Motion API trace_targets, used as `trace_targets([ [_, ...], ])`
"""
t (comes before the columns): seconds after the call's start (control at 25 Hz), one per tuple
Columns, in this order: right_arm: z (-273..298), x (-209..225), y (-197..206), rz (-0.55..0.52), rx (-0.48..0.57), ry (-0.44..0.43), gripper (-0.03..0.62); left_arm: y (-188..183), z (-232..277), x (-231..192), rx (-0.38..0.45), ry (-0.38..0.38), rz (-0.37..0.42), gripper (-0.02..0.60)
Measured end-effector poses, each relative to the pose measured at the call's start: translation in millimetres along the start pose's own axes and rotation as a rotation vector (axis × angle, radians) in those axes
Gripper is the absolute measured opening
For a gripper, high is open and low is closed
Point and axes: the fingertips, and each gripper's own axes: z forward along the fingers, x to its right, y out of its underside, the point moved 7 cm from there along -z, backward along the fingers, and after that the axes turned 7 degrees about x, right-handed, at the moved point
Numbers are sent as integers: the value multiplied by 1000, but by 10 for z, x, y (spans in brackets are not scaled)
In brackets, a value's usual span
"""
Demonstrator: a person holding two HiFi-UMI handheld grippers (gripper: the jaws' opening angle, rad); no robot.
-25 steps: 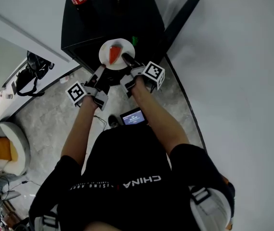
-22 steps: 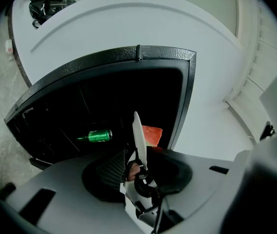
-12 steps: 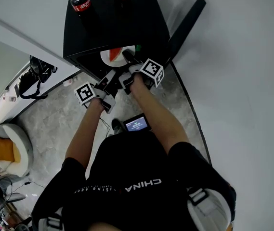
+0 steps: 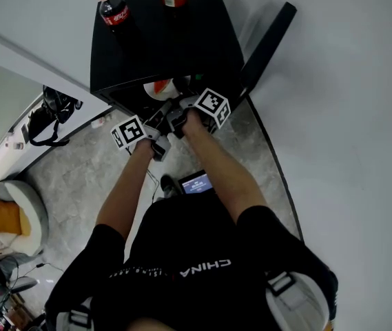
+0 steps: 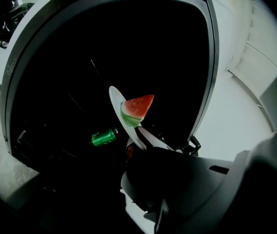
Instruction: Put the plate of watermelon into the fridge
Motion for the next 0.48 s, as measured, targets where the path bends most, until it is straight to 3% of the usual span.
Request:
trace_targets([
  [0.12, 63, -2, -30, -12, 6, 3, 23, -48, 16, -67, -5, -95, 75, 118],
  [0.32, 168, -42, -67, -25, 4, -1, 23, -125, 136, 1, 26, -95, 119, 97],
  [0.48, 220, -35, -80, -27, -7, -1, 23, -185, 181, -4, 56, -73, 110, 84],
])
